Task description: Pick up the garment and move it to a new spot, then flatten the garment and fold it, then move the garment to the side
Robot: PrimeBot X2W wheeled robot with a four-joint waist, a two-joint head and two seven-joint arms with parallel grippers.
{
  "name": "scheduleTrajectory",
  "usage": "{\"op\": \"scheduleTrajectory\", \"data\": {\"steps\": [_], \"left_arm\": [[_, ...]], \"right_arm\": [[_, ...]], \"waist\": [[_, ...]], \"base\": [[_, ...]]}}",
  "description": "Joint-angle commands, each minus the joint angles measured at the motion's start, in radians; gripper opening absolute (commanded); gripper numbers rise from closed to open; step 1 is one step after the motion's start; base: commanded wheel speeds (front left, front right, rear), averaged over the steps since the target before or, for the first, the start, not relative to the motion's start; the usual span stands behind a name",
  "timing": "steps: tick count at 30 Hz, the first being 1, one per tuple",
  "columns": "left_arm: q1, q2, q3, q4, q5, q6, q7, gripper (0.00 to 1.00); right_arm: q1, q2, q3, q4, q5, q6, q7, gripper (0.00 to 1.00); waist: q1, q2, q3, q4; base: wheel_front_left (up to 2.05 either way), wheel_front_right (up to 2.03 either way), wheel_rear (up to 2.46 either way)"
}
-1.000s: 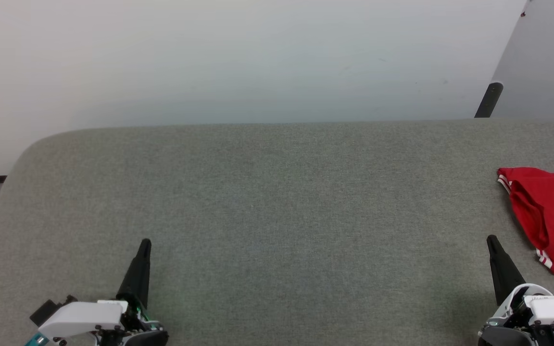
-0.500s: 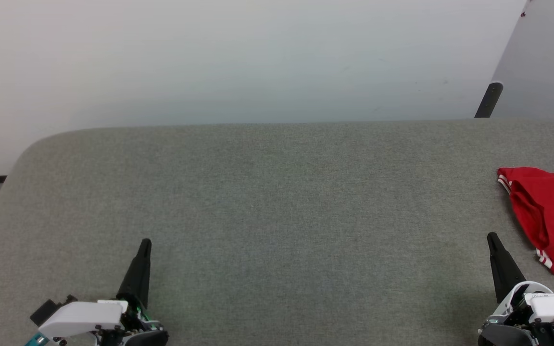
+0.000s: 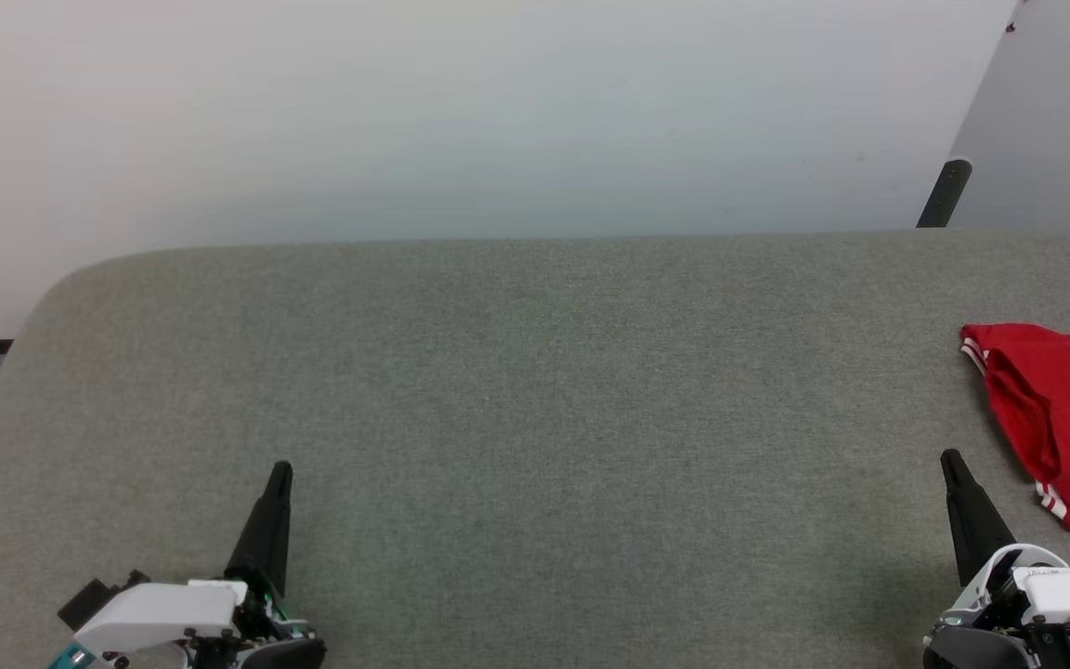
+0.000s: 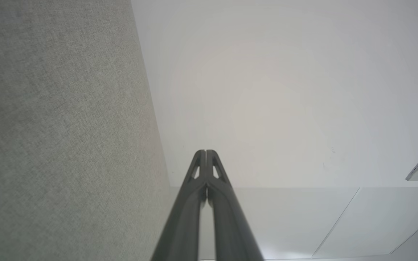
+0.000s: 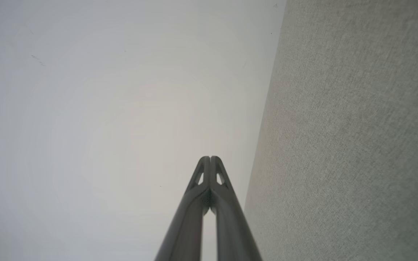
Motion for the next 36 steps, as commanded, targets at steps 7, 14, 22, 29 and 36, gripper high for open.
{"op": "scheduleTrajectory", "data": {"steps": [7, 14, 22, 29, 36], "left_arm": [[-0.008, 0.000, 0.002, 0.001, -0.003, -0.003, 0.002, 0.00], [-0.008, 0.000, 0.002, 0.001, -0.003, -0.003, 0.002, 0.00], [-0.008, 0.000, 0.002, 0.001, -0.003, -0.003, 0.002, 0.00], [-0.008, 0.000, 0.002, 0.001, -0.003, -0.003, 0.002, 0.00], [-0.008, 0.000, 0.002, 0.001, -0.003, -0.003, 0.002, 0.00]], "right_arm": [[-0.003, 0.003, 0.000, -0.003, 0.002, -0.001, 0.002, 0.00], [-0.003, 0.003, 0.000, -0.003, 0.002, -0.001, 0.002, 0.00], [-0.003, 0.003, 0.000, -0.003, 0.002, -0.001, 0.002, 0.00], [-0.003, 0.003, 0.000, -0.003, 0.002, -0.001, 0.002, 0.00], [-0.003, 0.003, 0.000, -0.003, 0.002, -0.001, 0.002, 0.00]], "waist": [[-0.0001, 0.0000, 0.000, 0.000], [-0.0001, 0.0000, 0.000, 0.000], [-0.0001, 0.0000, 0.000, 0.000], [-0.0001, 0.0000, 0.000, 0.000], [-0.0001, 0.0000, 0.000, 0.000]], "base": [[0.00, 0.00, 0.00], [0.00, 0.00, 0.00], [0.00, 0.00, 0.00], [0.00, 0.00, 0.00], [0.00, 0.00, 0.00]]}}
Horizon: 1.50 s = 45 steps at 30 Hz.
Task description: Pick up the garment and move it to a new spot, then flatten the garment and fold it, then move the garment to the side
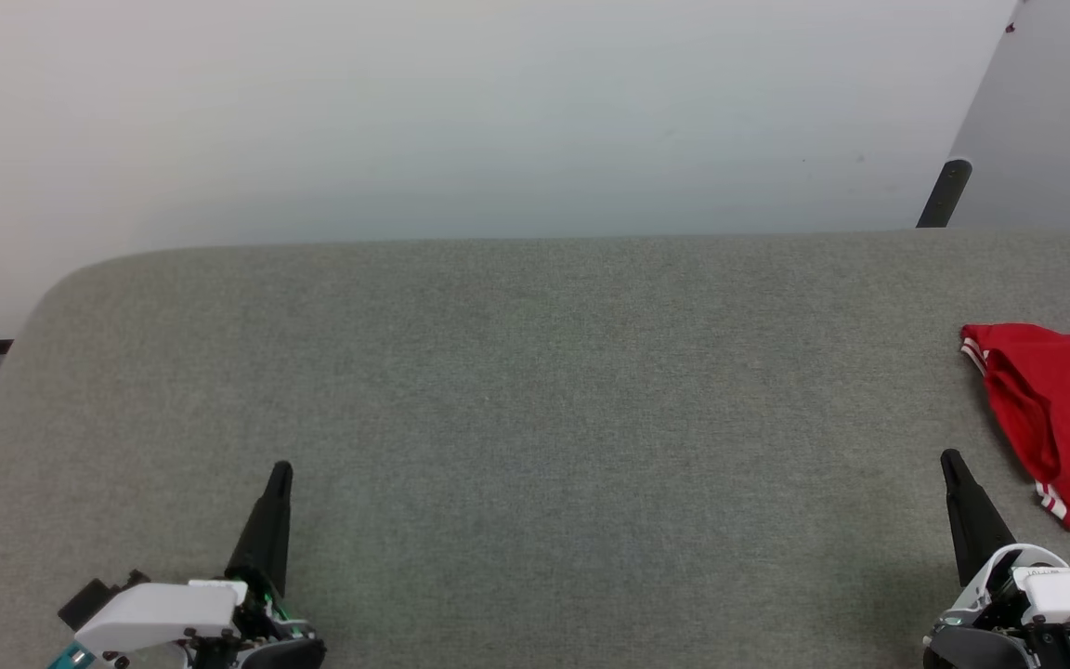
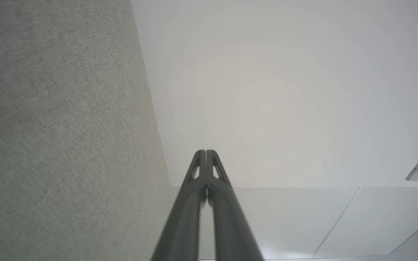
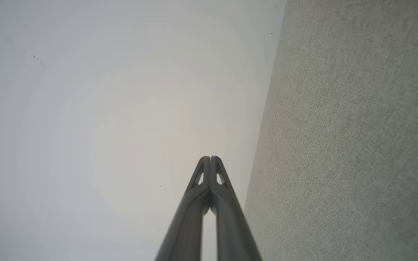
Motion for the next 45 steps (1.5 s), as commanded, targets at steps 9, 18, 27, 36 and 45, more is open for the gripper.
{"op": "scheduleTrajectory", "data": {"steps": [9, 18, 27, 36, 45], "left_arm": [[-0.008, 0.000, 0.002, 0.001, -0.003, -0.003, 0.002, 0.00], [-0.008, 0.000, 0.002, 0.001, -0.003, -0.003, 0.001, 0.00], [-0.008, 0.000, 0.002, 0.001, -0.003, -0.003, 0.001, 0.00], [-0.008, 0.000, 0.002, 0.001, -0.003, -0.003, 0.001, 0.00], [-0.008, 0.000, 0.002, 0.001, -0.003, -0.003, 0.001, 0.00]], "right_arm": [[-0.003, 0.003, 0.000, -0.003, 0.002, -0.001, 0.002, 0.00], [-0.003, 0.003, 0.000, -0.003, 0.002, -0.001, 0.001, 0.00], [-0.003, 0.003, 0.000, -0.003, 0.002, -0.001, 0.001, 0.00], [-0.003, 0.003, 0.000, -0.003, 0.002, -0.001, 0.001, 0.00], [-0.003, 0.003, 0.000, -0.003, 0.002, -0.001, 0.001, 0.00]], "waist": [[-0.0001, 0.0000, 0.000, 0.000], [-0.0001, 0.0000, 0.000, 0.000], [-0.0001, 0.0000, 0.000, 0.000], [-0.0001, 0.0000, 0.000, 0.000], [-0.0001, 0.0000, 0.000, 0.000]], "base": [[0.00, 0.00, 0.00], [0.00, 0.00, 0.00], [0.00, 0.00, 0.00], [0.00, 0.00, 0.00], [0.00, 0.00, 0.00]]}}
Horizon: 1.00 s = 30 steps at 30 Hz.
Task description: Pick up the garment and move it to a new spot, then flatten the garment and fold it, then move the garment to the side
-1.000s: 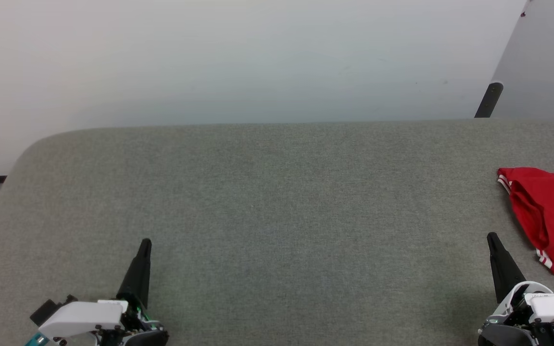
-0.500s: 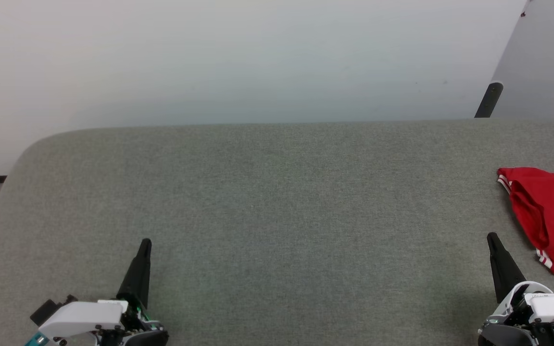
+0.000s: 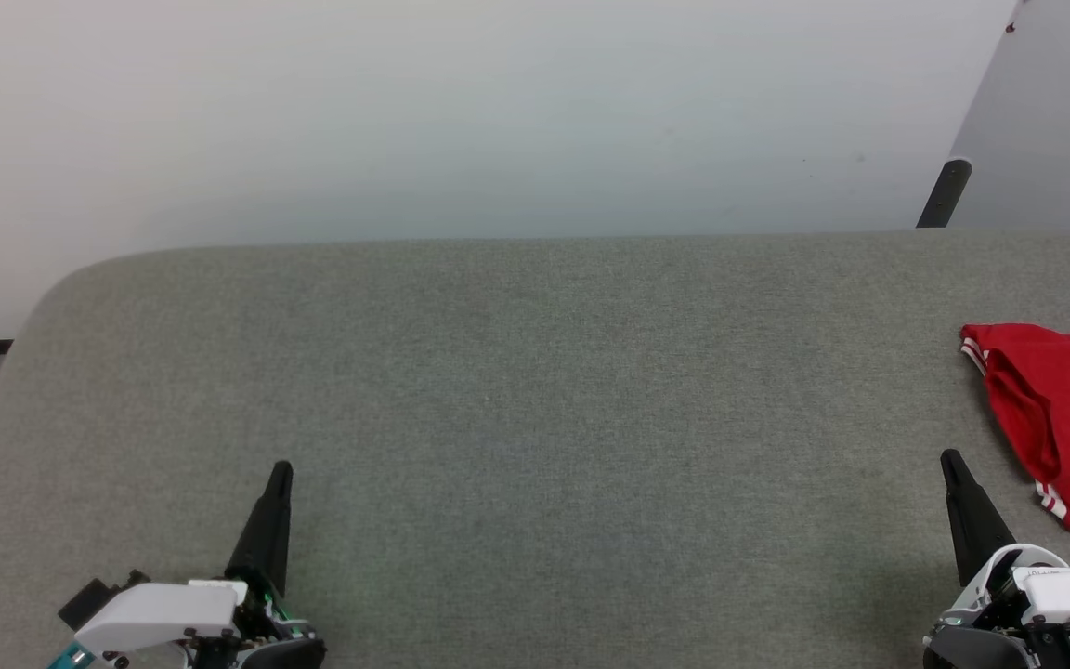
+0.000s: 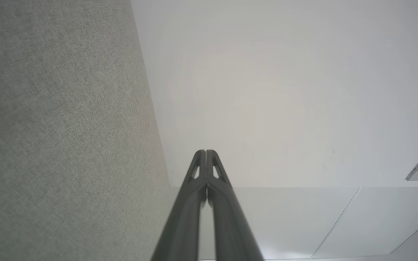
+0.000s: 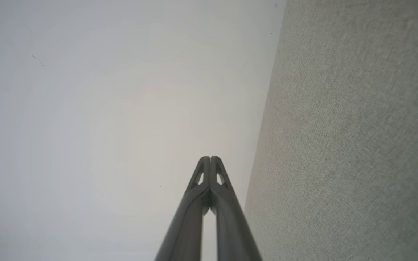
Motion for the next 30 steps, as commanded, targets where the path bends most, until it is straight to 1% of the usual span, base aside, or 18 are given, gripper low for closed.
{"op": "scheduleTrajectory", "data": {"steps": [1, 30], "left_arm": [[-0.008, 0.000, 0.002, 0.001, -0.003, -0.003, 0.001, 0.00], [-0.008, 0.000, 0.002, 0.001, -0.003, -0.003, 0.001, 0.00]], "right_arm": [[-0.003, 0.003, 0.000, -0.003, 0.002, -0.001, 0.001, 0.00], [-0.003, 0.002, 0.000, -0.003, 0.002, -0.001, 0.001, 0.00]], "waist": [[0.0000, -0.0001, 0.000, 0.000], [0.0000, -0.0001, 0.000, 0.000]], "base": [[0.00, 0.00, 0.00], [0.00, 0.00, 0.00]]}}
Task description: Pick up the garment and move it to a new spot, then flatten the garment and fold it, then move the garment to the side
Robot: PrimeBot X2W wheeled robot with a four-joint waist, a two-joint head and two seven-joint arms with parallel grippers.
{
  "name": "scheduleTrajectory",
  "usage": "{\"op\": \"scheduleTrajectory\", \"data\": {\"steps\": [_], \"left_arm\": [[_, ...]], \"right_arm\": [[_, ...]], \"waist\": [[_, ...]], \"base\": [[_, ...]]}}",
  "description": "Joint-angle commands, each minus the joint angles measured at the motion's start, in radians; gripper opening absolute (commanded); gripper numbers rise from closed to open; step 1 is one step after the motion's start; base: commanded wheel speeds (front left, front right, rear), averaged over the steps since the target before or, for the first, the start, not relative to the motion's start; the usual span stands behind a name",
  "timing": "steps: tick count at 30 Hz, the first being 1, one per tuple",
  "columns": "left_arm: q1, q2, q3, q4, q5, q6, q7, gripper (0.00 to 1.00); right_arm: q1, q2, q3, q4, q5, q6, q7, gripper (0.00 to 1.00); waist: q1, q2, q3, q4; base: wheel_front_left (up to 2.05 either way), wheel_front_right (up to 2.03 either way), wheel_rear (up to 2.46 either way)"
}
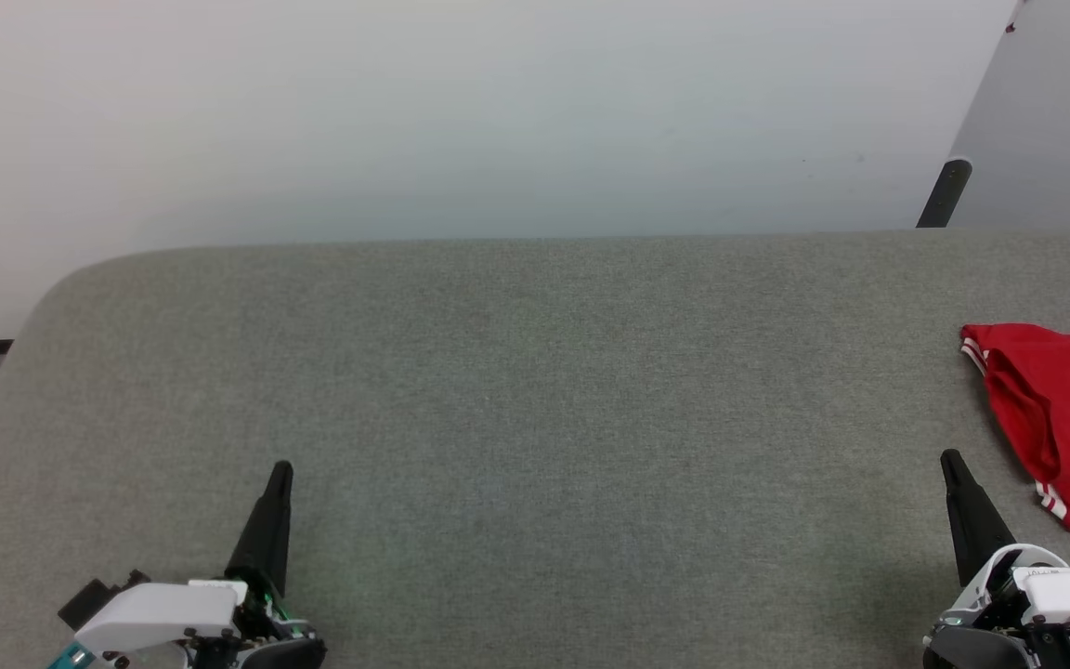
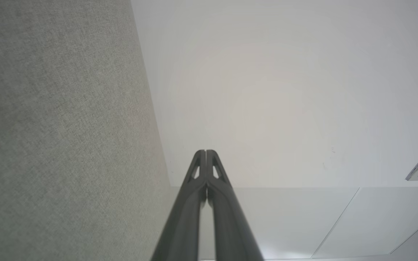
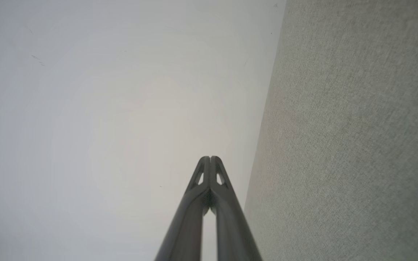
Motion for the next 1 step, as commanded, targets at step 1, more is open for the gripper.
{"op": "scheduleTrajectory", "data": {"steps": [1], "left_arm": [[-0.008, 0.000, 0.002, 0.001, -0.003, -0.003, 0.001, 0.00]], "right_arm": [[-0.003, 0.002, 0.000, -0.003, 0.002, -0.001, 0.001, 0.00]], "waist": [[0.0000, 0.0000, 0.000, 0.000]], "base": [[0.00, 0.00, 0.00]]}}
